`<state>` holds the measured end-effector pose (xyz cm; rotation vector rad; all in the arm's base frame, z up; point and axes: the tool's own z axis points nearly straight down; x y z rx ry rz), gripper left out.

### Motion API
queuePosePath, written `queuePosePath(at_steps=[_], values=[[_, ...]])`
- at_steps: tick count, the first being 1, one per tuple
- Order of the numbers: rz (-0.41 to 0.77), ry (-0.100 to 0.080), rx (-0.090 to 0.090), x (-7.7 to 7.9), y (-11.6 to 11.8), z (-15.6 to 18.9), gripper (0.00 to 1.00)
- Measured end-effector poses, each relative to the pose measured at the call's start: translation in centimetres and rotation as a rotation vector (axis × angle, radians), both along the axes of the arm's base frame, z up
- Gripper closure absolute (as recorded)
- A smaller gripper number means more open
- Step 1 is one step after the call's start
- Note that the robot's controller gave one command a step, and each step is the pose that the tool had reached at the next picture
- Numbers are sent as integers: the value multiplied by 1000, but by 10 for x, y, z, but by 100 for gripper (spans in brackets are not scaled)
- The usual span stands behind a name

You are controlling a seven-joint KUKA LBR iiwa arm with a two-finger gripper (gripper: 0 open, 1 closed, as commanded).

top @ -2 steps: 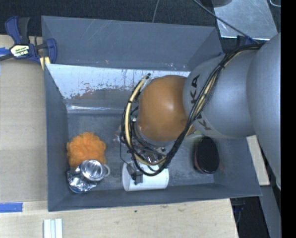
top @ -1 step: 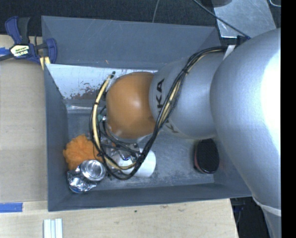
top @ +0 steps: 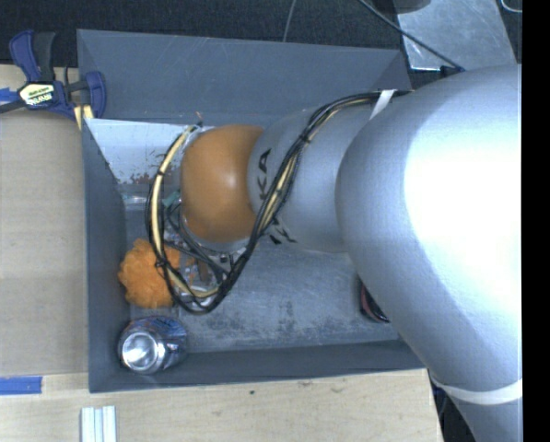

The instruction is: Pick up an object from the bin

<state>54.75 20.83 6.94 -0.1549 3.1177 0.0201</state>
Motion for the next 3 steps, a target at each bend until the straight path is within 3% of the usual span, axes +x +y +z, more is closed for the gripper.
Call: queuePosePath(at_steps=[1,2,3], values=[[-1,-1,0,1,-1,1,100],[125,-12,2,-21,29,80,100],[110,-22,5,-59,3,168,100]])
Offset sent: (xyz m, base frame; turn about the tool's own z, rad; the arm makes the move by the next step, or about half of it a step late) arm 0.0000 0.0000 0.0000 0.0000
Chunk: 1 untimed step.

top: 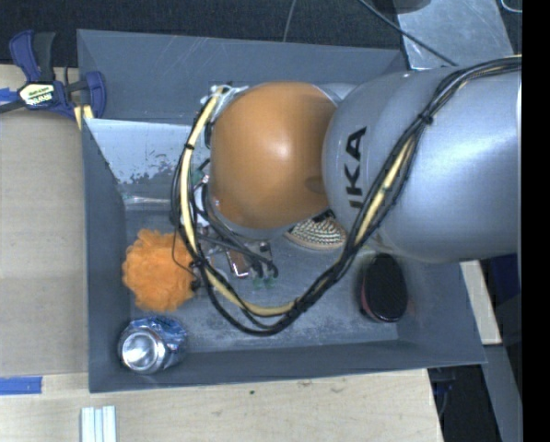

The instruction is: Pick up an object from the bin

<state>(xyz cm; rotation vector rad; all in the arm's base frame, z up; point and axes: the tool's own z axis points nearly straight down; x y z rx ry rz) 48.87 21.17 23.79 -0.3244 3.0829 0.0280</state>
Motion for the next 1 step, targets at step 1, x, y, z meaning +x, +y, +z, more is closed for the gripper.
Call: queuePosePath(at_steps=[1], values=[[27,1,-2,5,-10,-43,100]])
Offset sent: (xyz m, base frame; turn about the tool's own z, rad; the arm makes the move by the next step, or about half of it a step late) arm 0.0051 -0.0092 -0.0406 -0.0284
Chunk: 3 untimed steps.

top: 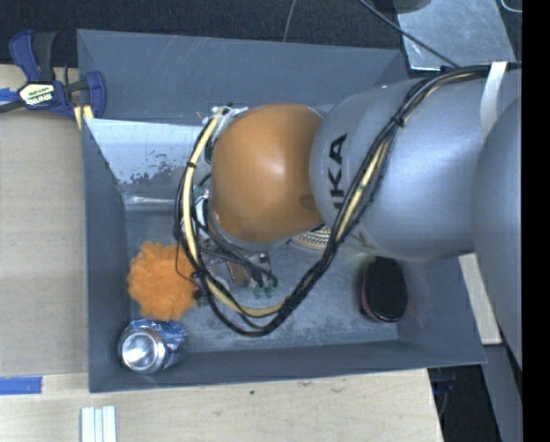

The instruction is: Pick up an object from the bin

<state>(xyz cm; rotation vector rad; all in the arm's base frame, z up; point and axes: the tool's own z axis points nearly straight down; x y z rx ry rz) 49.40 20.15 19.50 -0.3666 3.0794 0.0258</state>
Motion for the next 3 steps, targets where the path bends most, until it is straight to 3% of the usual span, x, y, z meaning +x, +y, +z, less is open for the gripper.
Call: queuePosePath(at_steps=[1,2,3], values=[[261,-5,-9,11,29,-58,100],[287,-7,-10,19,9,-111,100],[415,-18,-14,11,-20,-39,100]])
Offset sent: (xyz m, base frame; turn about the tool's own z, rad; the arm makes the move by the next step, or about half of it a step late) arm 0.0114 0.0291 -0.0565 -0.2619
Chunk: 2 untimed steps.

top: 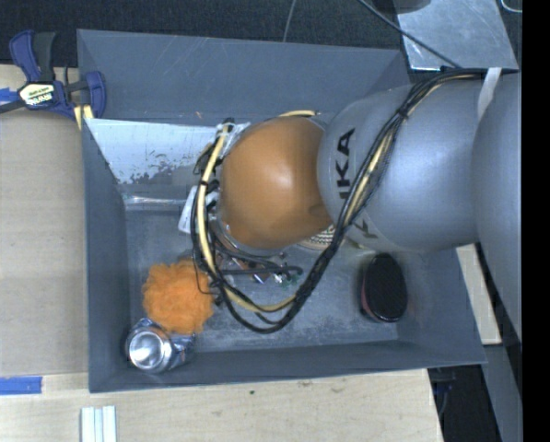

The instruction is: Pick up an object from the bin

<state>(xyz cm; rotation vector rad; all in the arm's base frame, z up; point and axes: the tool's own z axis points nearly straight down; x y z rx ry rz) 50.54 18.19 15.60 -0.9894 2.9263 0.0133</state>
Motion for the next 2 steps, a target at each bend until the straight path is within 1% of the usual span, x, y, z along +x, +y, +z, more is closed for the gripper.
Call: queuePosePath(at_steps=[1,2], values=[[-1,6,0,-1,1,-3,0],[-1,6,0,-1,1,-3,100]])
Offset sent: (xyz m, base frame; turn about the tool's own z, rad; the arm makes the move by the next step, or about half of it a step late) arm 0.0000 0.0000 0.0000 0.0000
